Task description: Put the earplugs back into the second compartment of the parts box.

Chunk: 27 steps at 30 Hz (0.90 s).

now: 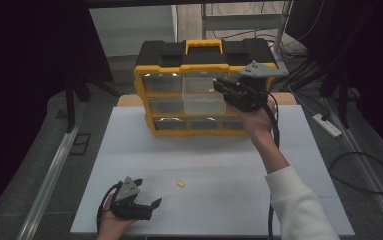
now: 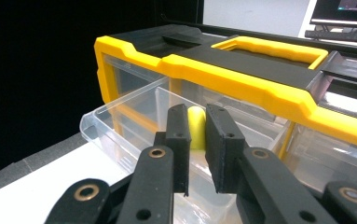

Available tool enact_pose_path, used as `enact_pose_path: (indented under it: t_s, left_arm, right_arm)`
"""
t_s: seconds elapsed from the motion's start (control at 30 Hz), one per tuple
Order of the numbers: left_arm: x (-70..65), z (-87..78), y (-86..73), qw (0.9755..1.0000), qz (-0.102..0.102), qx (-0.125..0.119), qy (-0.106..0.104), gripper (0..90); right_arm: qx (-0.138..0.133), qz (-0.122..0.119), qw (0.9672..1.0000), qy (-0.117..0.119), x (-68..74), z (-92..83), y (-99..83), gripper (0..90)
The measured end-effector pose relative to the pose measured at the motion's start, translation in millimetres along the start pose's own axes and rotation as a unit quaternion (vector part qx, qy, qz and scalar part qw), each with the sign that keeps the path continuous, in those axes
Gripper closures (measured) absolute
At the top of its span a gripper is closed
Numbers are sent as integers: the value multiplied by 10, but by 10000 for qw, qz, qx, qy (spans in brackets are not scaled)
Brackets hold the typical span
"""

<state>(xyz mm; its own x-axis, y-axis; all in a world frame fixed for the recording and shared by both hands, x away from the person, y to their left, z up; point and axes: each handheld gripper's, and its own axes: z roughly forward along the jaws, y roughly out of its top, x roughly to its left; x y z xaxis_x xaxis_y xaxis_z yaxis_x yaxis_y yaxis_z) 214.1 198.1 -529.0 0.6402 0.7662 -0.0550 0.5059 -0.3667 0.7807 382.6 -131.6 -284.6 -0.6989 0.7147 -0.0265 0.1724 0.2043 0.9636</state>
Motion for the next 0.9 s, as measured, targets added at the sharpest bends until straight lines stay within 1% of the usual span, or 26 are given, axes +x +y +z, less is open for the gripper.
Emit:
enact_pose_path:
  t_s: [0.23, 0.47, 0.53, 0.57, 0.63, 0.7, 0.77, 0.83, 0.9]
  left_arm:
    - [-3, 4, 0, 10000, 11, 10, -4, 57]
    - [0, 2, -2, 10000, 6, 10, -6, 57]
    - [4, 0, -3, 10000, 3, 7, -4, 57]
    - [5, 0, -3, 10000, 0, 7, -6, 57]
    - [5, 3, -3, 10000, 0, 16, -10, 57]
    - [1, 4, -1, 10000, 6, 23, -11, 57]
    - [-3, 2, 1, 10000, 15, 23, -13, 57]
    - [-3, 2, 0, 10000, 10, 17, -9, 58]
    - [-2, 3, -2, 10000, -5, 22, -10, 57]
  right_arm:
    - [101, -71, 9999, -83, 0, 47, 10, 797]
    - [104, -89, 9999, -93, 14, 95, 19, 779]
    - [11, -119, 9999, -44, 20, 85, 21, 712]
    - [-55, -151, 9999, -54, 28, 75, 25, 640]
    - [-182, -206, 9995, -133, 41, 39, 38, 541]
    - [-243, -158, 9995, -101, 42, 10, 46, 494]
    - [-218, -161, 9996, -60, 42, -7, 44, 454]
    - [-198, -181, 9996, -13, 46, -29, 35, 428]
    - [-292, -168, 9994, 76, 59, -83, 26, 414]
